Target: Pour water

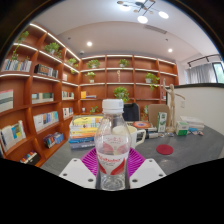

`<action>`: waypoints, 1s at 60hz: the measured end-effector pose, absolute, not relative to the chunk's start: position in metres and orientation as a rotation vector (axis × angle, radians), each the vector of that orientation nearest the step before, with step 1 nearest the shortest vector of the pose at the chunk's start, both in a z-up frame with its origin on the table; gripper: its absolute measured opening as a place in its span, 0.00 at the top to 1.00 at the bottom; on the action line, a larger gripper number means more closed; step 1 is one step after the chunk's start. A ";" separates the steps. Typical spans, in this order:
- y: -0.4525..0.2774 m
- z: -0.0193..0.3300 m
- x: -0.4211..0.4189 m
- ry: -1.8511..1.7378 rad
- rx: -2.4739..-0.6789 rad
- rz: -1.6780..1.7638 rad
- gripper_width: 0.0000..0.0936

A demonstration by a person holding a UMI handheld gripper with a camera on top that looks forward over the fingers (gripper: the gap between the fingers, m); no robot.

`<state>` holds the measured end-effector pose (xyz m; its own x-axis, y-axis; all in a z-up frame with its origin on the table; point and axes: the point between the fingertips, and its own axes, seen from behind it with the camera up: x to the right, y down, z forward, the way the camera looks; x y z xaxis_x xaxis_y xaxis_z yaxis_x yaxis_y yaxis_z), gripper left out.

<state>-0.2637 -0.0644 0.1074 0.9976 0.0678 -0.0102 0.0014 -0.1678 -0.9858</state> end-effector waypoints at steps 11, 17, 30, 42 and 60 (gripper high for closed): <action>-0.062 0.112 -0.275 -0.041 -1.758 0.062 0.61; -0.048 0.114 -0.318 -0.019 -1.767 0.183 0.62; -0.005 0.139 -0.380 0.346 -1.720 0.713 0.61; 0.041 0.177 -0.375 0.815 -1.515 1.178 0.61; 0.089 0.194 -0.339 1.321 -1.091 1.628 0.62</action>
<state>-0.3393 0.0886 0.1940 -0.3475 0.0418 -0.9367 -0.9252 -0.1776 0.3353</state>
